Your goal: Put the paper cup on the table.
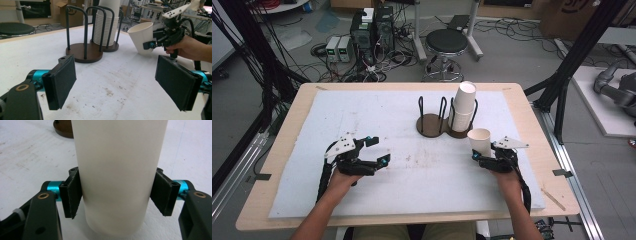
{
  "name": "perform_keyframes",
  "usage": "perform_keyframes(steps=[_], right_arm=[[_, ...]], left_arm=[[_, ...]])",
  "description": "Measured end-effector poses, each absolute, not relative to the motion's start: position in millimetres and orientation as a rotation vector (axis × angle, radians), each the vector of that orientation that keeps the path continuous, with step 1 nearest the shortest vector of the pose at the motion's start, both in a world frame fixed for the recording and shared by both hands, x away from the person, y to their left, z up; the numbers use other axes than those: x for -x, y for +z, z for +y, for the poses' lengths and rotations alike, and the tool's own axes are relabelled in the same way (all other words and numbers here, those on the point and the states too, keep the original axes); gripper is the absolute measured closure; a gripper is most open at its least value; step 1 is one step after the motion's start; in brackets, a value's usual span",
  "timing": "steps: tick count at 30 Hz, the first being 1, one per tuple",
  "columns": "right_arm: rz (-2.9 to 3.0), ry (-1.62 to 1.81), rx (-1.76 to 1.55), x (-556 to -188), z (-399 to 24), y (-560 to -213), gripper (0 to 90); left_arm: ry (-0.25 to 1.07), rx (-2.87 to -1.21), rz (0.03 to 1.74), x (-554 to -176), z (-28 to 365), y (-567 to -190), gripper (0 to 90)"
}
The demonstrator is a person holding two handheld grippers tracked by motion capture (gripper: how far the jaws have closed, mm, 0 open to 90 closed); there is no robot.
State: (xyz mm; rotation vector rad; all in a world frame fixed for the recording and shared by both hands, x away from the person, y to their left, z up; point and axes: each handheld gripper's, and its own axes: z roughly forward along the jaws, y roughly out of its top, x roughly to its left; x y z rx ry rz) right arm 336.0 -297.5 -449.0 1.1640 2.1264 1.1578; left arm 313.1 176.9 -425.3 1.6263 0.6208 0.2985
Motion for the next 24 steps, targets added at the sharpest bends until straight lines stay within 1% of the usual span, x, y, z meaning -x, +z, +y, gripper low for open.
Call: perform_keyframes(steps=[12, 14, 15, 16, 17, 24], right_arm=[[2.225, 1.102, -1.123, -321, -316, -449, 32.3], [2.227, 1.102, -1.117, -320, -315, -450, 30.3], [2.233, 1.102, -1.123, -320, -315, -450, 26.8], [2.238, 1.095, -1.129, -320, -315, -450, 20.7], [2.226, 1.089, -1.136, -320, -315, -450, 18.8], [2.182, 1.159, -1.143, -305, -326, -438, 18.8]], left_arm=[[0.293, -1.629, 0.632, -315, 177, -426, 17.1], [0.29, -1.63, 0.638, -315, 177, -427, 17.1], [0.289, -1.632, 0.636, -315, 178, -427, 17.2], [0.289, -1.632, 0.636, -315, 178, -427, 17.1], [0.289, -1.629, 0.638, -316, 178, -427, 17.1], [0.3, -1.61, 0.652, -315, 182, -425, 16.0]])
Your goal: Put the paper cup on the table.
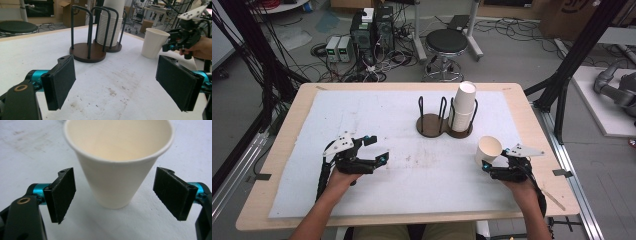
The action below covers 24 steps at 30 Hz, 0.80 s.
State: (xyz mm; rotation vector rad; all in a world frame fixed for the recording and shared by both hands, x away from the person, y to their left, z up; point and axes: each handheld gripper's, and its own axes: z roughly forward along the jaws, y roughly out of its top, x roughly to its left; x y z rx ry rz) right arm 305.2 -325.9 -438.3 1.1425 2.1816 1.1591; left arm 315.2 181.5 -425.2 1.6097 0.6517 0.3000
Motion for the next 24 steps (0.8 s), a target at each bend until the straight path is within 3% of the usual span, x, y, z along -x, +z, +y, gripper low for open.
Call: perform_keyframes(steps=[9, 24], right_arm=[[2.073, 1.26, -1.106, -273, -341, -418, 18.8], [2.038, 1.378, -1.0, -266, -325, -393, 18.8]], left_arm=[[0.323, -1.597, 0.653, -312, 190, -422, 16.0], [0.354, -1.553, 0.646, -306, 196, -416, 16.2]])
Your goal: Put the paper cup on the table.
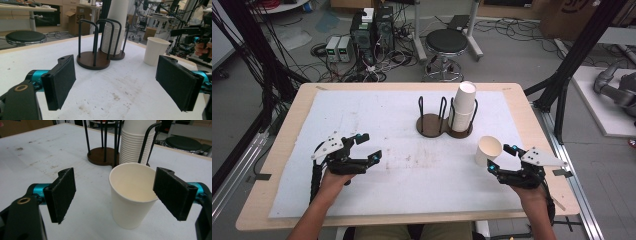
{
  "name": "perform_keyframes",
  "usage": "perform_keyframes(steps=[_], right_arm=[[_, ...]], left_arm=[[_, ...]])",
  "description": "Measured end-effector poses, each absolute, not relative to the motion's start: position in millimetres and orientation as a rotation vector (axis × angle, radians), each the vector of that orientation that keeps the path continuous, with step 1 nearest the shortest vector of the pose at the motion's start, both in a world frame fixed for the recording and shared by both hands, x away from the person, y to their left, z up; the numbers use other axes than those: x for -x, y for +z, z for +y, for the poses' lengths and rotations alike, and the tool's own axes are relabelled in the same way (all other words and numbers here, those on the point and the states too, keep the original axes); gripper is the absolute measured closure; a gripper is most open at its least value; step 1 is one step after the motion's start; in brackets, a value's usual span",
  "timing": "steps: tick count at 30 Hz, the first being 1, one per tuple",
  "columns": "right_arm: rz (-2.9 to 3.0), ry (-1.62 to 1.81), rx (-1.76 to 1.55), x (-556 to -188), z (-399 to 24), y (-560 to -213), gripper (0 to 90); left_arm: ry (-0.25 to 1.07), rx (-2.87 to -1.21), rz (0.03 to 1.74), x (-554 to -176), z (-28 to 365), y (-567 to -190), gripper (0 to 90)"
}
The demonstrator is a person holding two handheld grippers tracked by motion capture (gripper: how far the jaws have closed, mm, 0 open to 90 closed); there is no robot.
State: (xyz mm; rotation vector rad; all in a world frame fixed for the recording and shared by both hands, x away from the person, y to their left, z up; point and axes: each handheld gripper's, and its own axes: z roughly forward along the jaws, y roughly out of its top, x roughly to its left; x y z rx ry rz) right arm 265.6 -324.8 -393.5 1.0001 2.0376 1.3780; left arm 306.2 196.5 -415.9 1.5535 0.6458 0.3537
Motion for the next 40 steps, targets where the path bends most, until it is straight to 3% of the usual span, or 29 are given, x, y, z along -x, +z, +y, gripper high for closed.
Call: perform_keyframes(steps=[40], right_arm=[[2.048, 1.358, -0.956, -260, -316, -391, 18.8]], left_arm=[[0.371, -1.544, 0.635, -299, 201, -414, 16.3]])
